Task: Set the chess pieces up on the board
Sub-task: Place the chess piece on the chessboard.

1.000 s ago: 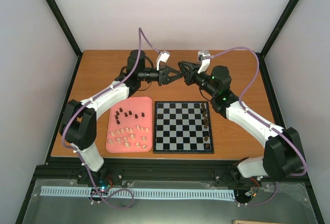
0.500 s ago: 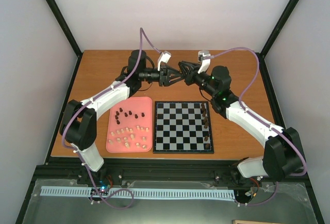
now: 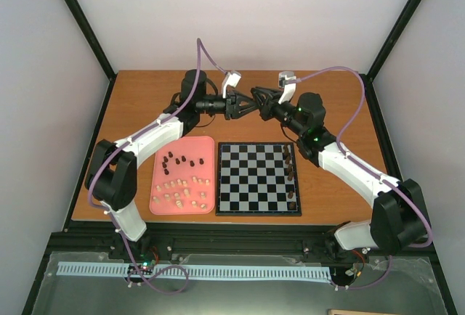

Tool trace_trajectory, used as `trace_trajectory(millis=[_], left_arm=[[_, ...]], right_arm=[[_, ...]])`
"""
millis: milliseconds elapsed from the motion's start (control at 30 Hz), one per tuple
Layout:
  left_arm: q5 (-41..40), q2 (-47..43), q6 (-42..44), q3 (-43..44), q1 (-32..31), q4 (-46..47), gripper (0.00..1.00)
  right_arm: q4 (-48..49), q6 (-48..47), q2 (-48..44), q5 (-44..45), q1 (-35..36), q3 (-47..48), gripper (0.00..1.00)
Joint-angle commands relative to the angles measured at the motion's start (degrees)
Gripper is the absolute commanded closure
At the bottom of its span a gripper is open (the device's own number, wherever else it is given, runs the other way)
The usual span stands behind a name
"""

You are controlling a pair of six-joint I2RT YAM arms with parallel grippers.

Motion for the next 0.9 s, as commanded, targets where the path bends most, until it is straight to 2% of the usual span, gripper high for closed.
trace_trajectory(millis=[0,133,333,500,633,800,867], left_arm=[[-1.2,-0.3,1.5,3.8,-0.6,1.1,0.62],[-1.5,-0.9,2.7,4.0,-0.6,0.3,0.64],[-0.6,0.3,2.7,4.6,-0.6,0.2,0.88],[-1.1,0.1,3.8,4.1,-0.6,1.3,0.94],[-0.7,-1.1,7.9,3.2,-0.6,-0.9,0.99],[-1.1,-1.5,18.2,5.7,-0.6,-14.1,0.99],[-1.4,-1.0,21.8,7.3,-0.5,-18.8,0.99]], right_arm=[[-0.9,-0.9,-0.4,-0.3,0.0,0.1,0.97],[-1.0,-1.1,-0.6,0.1,0.0,-0.2,0.97],[-1.0,-1.1,-0.6,-0.3,0.0,-0.1,0.97],[-1.3,-1.3,-0.9,1.1,0.0,-0.7,0.97],[-3.5,-2.5,-1.2,3.3,0.0,0.3,0.97],[-8.0,-4.7,-0.5,4.3,0.0,3.2,0.74],[-9.7,-5.3,-0.1,4.1,0.0,4.5,0.69]])
